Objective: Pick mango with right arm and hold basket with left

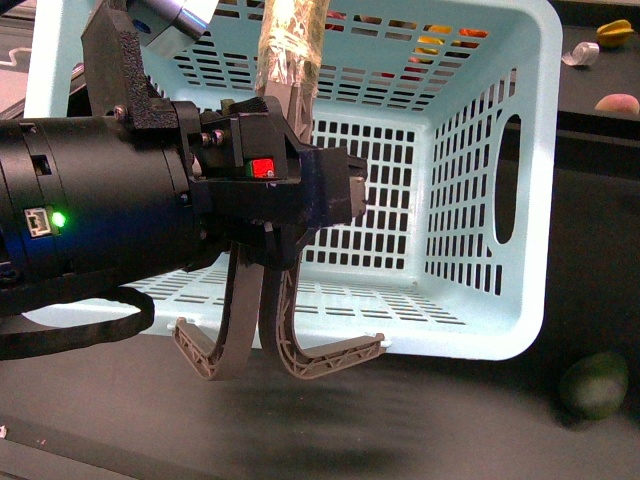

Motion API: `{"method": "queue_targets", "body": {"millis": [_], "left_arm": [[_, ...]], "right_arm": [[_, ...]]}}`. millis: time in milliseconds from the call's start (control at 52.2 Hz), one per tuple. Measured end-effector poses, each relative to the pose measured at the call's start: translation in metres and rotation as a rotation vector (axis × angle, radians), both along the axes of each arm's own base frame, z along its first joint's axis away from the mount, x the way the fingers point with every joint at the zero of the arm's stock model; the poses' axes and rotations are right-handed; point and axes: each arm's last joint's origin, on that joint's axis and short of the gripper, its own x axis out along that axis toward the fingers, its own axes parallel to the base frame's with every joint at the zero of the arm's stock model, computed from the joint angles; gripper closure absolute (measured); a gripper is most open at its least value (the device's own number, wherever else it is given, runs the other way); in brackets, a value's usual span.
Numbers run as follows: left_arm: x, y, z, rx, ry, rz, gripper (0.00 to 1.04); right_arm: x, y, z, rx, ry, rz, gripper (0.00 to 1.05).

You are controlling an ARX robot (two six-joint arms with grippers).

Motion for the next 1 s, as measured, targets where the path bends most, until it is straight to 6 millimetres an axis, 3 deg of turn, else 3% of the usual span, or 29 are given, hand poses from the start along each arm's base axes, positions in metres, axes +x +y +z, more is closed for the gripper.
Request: {"method": "queue_targets", "body": {"millis": [268, 345, 422, 767, 997], "left_arm": [[0.0, 0.0, 0.0, 0.0, 0.0, 0.0, 0.96], [0.0, 0.0, 0.0, 0.0, 0.0, -0.001, 0.96], [0.0, 0.0, 0.0, 0.0, 0.0, 0.0, 0.96], [0.0, 0.0, 0.0, -0.001, 0.0, -0.001, 0.96], [0.0, 0.0, 0.0, 0.0, 0.0, 0.002, 0.96]], "right_arm": [[0.0, 0.0, 0.0, -0.002, 0.0, -0.014, 0.08], [0.004, -0.001, 0.002, -0.067, 0.012, -0.283, 0.08], [0.008, -0.005, -0.002, -0.102, 0.066, -0.401, 0.08], [0.04, -0.036, -0.01, -0.214, 0.215, -0.35, 0.08], [0.062, -0.072, -0.034, -0.306, 0.445, -0.252, 0.08]]}}
